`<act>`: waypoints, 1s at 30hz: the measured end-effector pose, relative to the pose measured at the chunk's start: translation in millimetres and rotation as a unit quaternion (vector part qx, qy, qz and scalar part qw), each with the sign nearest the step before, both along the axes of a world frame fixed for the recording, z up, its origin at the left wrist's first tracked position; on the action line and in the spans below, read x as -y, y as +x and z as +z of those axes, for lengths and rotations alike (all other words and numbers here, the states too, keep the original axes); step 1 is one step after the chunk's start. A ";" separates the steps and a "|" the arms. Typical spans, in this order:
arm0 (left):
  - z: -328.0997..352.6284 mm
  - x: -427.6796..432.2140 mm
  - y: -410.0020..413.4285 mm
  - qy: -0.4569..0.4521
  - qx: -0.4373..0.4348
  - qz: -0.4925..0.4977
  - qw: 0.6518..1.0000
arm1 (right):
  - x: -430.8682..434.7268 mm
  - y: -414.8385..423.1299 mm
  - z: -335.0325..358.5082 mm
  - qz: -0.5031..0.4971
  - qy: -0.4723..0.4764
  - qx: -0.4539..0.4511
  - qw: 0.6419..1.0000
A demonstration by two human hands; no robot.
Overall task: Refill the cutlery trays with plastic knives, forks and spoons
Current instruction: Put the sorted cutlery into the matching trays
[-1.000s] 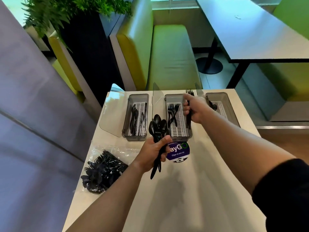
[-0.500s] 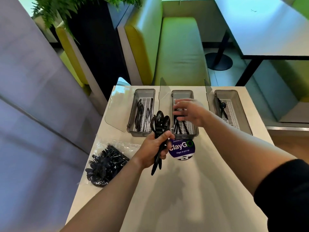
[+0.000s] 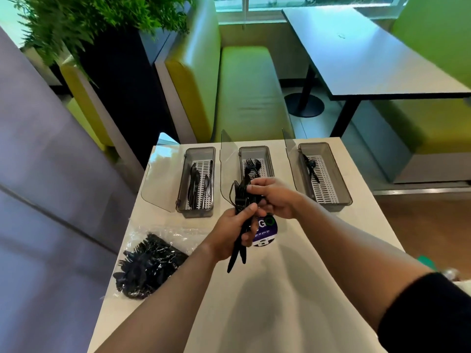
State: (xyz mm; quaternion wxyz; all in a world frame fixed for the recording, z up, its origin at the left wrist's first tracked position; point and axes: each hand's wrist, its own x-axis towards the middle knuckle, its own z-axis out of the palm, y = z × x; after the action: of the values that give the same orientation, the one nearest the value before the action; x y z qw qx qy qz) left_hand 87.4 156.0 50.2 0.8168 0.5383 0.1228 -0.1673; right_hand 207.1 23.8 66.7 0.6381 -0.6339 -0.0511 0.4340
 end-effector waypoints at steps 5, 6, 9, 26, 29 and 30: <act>-0.2 5.6 2.1 0.006 -0.007 0.013 1.000 | 10.8 4.1 5.6 -0.102 -0.038 0.057 0.992; -0.4 6.6 2.3 -0.001 -0.010 0.017 1.000 | 12.4 5.5 6.5 -0.118 -0.046 0.064 0.990; -2.0 9.7 4.7 -0.022 -0.007 0.027 0.999 | 15.9 3.7 7.9 -0.146 -0.034 0.043 0.988; -15.2 34.2 24.7 -0.025 -0.007 0.002 1.000 | 67.8 69.6 33.0 -0.385 0.111 -0.021 0.916; -19.8 37.3 28.1 -0.031 -0.014 -0.006 0.999 | 95.2 91.0 30.6 -0.393 -0.003 0.037 0.919; -20.8 38.0 29.2 -0.034 -0.020 -0.008 0.999 | 103.4 96.1 26.7 -0.381 -0.048 0.052 0.922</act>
State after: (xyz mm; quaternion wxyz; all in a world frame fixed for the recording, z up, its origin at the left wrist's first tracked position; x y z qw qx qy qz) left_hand 116.6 118.0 29.3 0.8306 0.5080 0.1287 -0.1886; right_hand 303.2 -79.6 93.4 0.7204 -0.6571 0.1822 0.1264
